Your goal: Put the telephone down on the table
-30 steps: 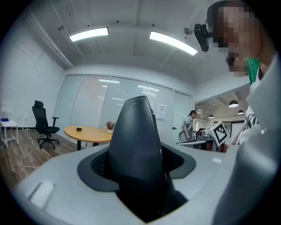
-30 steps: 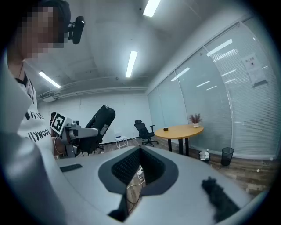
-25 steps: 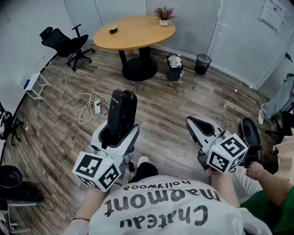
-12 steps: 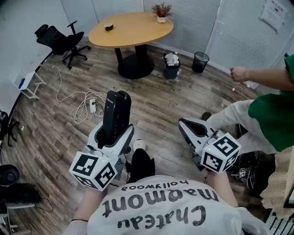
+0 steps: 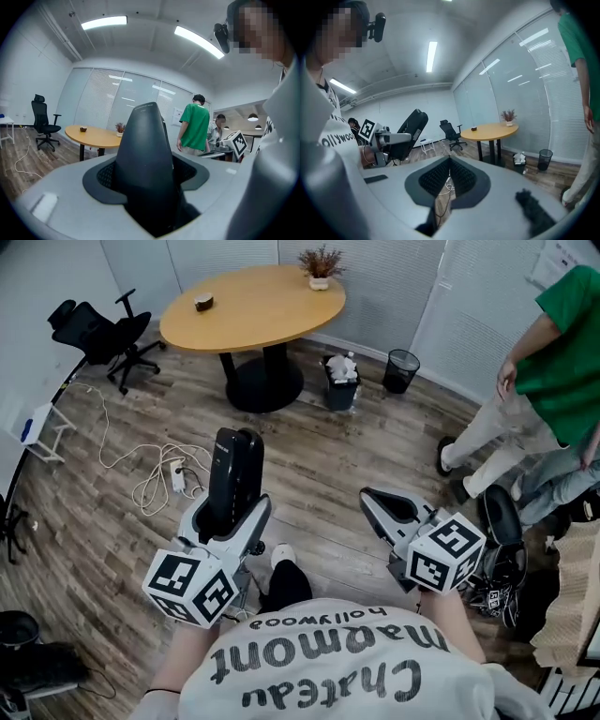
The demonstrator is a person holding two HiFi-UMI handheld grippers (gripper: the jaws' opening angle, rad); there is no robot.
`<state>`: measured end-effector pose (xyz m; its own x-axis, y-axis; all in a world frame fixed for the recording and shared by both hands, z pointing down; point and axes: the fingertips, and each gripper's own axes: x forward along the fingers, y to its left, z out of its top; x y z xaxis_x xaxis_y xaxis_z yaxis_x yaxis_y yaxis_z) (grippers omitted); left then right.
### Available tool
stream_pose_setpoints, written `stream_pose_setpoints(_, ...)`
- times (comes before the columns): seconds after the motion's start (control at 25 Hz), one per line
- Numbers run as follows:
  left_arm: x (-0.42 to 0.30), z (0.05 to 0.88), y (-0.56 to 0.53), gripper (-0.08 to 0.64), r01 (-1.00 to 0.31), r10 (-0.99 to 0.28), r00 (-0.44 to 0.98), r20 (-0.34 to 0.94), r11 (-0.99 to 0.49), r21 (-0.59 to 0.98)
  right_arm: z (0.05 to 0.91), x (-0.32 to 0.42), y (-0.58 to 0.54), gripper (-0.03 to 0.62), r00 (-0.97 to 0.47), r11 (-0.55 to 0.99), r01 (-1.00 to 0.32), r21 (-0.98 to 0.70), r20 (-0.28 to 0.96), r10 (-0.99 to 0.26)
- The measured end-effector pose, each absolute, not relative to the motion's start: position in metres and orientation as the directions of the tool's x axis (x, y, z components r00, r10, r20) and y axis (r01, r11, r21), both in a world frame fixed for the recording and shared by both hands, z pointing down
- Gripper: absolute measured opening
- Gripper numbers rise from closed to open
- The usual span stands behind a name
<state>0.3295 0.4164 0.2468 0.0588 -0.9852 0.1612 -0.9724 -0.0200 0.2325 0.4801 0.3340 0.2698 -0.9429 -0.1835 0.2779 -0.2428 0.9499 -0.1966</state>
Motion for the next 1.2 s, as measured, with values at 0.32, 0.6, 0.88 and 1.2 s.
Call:
stream_pose_setpoints(0.32, 0.244, 0.239, 0.349, 0.295, -0.976, -0.979, 0.09, 0.184, -0.05, 0.212, 0.262, 0.391, 0.268, 0.015, -0.937, 0.942, -0.268, -0.204, 0.281, -0.206)
stream_pose_setpoints(0.6, 0.163, 0.246, 0.319, 0.295, -0.982, -0.97, 0.107, 0.219, -0.068, 0.177, 0.253, 0.309, 0.231, 0.015, -0.938, 0.923, -0.302, -0.24, 0.247, -0.243)
stream_pose_setpoints(0.88, 0.121, 0.276, 0.301, 0.295, -0.973, -0.954, 0.131, 0.268, -0.072, 0.218, 0.268, 0.291, 0.211, 0.015, -0.902, 0.902, -0.373, -0.217, 0.313, -0.298)
stream_pose_setpoints(1.2, 0.084, 0.295, 0.283, 0.295, -0.972, -0.934, 0.127, 0.335, -0.05, 0.228, 0.273, 0.274, 0.176, 0.015, -0.892, 0.846, -0.418, -0.33, 0.326, -0.314)
